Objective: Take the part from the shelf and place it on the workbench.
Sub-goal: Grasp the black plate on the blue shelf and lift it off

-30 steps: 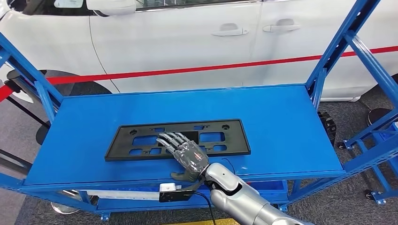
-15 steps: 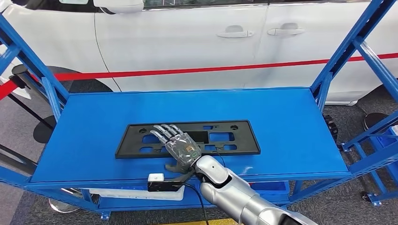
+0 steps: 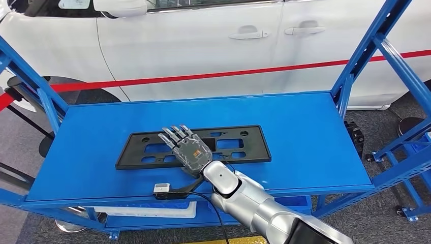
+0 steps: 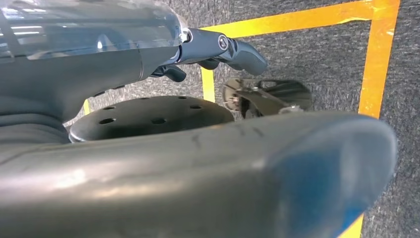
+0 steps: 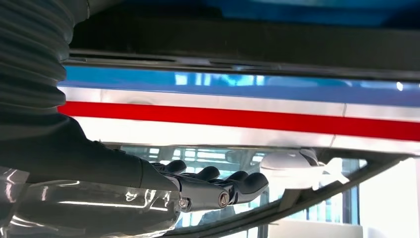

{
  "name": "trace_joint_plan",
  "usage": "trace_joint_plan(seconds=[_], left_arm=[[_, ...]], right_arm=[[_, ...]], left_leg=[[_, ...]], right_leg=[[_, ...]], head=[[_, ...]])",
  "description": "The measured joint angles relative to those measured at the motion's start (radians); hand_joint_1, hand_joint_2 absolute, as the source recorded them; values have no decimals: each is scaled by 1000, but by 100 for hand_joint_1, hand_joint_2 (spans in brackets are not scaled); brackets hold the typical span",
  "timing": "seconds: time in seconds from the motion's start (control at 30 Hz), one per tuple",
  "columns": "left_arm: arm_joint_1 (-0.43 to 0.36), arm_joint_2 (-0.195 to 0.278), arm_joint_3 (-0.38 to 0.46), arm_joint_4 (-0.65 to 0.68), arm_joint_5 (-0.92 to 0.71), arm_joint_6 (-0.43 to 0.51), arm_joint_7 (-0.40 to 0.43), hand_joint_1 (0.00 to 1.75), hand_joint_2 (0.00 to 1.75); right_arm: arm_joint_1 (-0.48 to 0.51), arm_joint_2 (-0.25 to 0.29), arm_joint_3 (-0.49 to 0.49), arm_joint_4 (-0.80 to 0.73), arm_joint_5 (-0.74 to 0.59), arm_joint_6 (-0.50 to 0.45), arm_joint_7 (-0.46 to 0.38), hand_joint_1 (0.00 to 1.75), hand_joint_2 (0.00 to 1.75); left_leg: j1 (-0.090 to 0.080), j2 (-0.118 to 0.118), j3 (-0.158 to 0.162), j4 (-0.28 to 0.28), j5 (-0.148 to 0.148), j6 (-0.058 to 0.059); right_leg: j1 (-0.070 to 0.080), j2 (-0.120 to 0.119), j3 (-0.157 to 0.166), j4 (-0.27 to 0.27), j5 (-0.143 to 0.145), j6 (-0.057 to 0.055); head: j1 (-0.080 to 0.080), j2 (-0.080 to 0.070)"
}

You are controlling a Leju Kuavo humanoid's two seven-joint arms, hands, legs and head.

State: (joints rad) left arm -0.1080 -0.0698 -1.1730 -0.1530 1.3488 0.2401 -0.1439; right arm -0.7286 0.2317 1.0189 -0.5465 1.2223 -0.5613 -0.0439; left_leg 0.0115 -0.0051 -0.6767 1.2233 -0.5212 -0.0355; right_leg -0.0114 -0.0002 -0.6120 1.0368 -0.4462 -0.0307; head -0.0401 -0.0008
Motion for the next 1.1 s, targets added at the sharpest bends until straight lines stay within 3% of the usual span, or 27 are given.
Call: trace_joint_plan(seconds=[0.07,0.1,0.2,0.27,0.37,0.4,0.43,0.47,0.5,0.53,0.6,0.63,0.77,0.83,0.9,0.93,0.97,1.0,1.03,1.1], left_arm=[[-1,0,0,0,0,-1,-1,0,0],[-2,0,0,0,1,-1,-3,0,0],[0,0,0,0,3,-4,-7,0,0],[1,-1,0,0,8,-6,-9,0,0],[-2,-2,0,0,12,-9,-16,0,0],[-1,-2,0,0,13,-10,-19,0,0],[-1,-2,0,0,15,-11,-22,0,0],[0,-2,0,0,16,-11,-25,0,0],[0,-2,0,0,18,-12,-27,0,0],[-1,-2,0,0,20,-13,-29,0,0],[-2,-2,1,0,22,-13,-34,0,0],[-2,-2,1,0,22,-13,-35,0,0],[-2,0,3,0,29,-13,-42,0,0],[-2,2,7,0,34,-15,-49,0,0],[-2,3,9,0,36,-16,-56,0,0],[-1,4,11,0,37,-16,-59,0,0],[0,6,13,0,38,-16,-61,0,0],[0,7,14,0,39,-16,-63,0,0],[0,8,16,0,39,-16,-64,0,0],[-2,10,18,0,40,-16,-66,0,0]], right_arm=[[-9,5,4,14,7,5,3,0,175],[-13,6,5,21,8,8,3,0,175],[-20,9,9,39,9,12,2,0,175],[-27,10,11,47,8,18,1,0,175],[-39,11,13,57,4,28,0,0,175],[-40,11,13,61,3,30,-1,0,175],[-40,10,13,65,2,33,-2,0,175],[-41,10,13,68,2,38,-3,0,175],[-42,10,14,70,2,44,-3,0,175],[-46,10,14,71,3,51,-5,0,175],[-56,11,14,73,5,64,-11,0,175],[-60,11,15,75,5,73,-14,0,175],[-71,16,17,86,7,108,-20,0,175],[-76,22,19,94,6,124,-21,0,175],[-78,25,20,102,4,134,-21,0,175],[-78,26,20,106,2,137,-21,0,175],[-78,26,21,110,0,138,-21,0,175],[-79,27,21,112,-1,139,-21,0,175],[-81,28,21,115,-2,140,-21,0,175],[-84,30,21,119,-3,141,-21,0,175]], left_leg=[[-3,0,66,-142,60,10],[-6,0,86,-187,74,16],[-10,-2,95,-212,79,34],[-6,-1,100,-224,87,47],[-5,1,101,-231,92,59],[-6,1,101,-231,92,60],[-6,0,100,-230,92,60],[-6,0,101,-228,91,60],[-6,-1,101,-226,90,59],[-7,-2,102,-223,88,57],[-10,-3,98,-213,81,49],[-11,-4,95,-209,79,44],[-9,-2,88,-194,65,22],[-5,-1,52,-113,16,10],[0,-1,-10,19,-41,0],[2,0,-31,61,-50,-2],[3,0,-34,64,-38,-4],[5,0,-17,27,-9,-4],[6,1,15,-40,29,-3],[4,1,77,-168,76,5]], right_leg=[[1,2,1,0,-1,4],[2,2,1,0,0,9],[3,1,0,-4,3,27],[3,1,-8,18,-14,37],[2,1,-83,180,-103,45],[2,1,-111,238,-124,46],[1,1,-126,269,-128,46],[1,1,-123,262,-112,46],[0,1,-101,217,-80,44],[0,1,-66,147,-44,40],[3,1,-11,31,-3,33],[5,2,-1,6,0,30],[3,2,2,-8,4,11],[-1,0,4,-13,6,4],[-1,-1,4,-12,6,2],[-1,-2,4,-12,6,1],[-1,-1,5,-12,6,2],[-2,0,6,-12,5,3],[-2,0,9,-12,4,4],[0,2,11,-11,3,11]], head=[[0,0],[0,0],[1,0],[1,0],[3,0],[3,0],[3,0],[3,0],[3,0],[3,0],[3,0],[3,0],[2,0],[1,0],[0,0],[0,0],[0,0],[0,0],[0,0],[0,0]])
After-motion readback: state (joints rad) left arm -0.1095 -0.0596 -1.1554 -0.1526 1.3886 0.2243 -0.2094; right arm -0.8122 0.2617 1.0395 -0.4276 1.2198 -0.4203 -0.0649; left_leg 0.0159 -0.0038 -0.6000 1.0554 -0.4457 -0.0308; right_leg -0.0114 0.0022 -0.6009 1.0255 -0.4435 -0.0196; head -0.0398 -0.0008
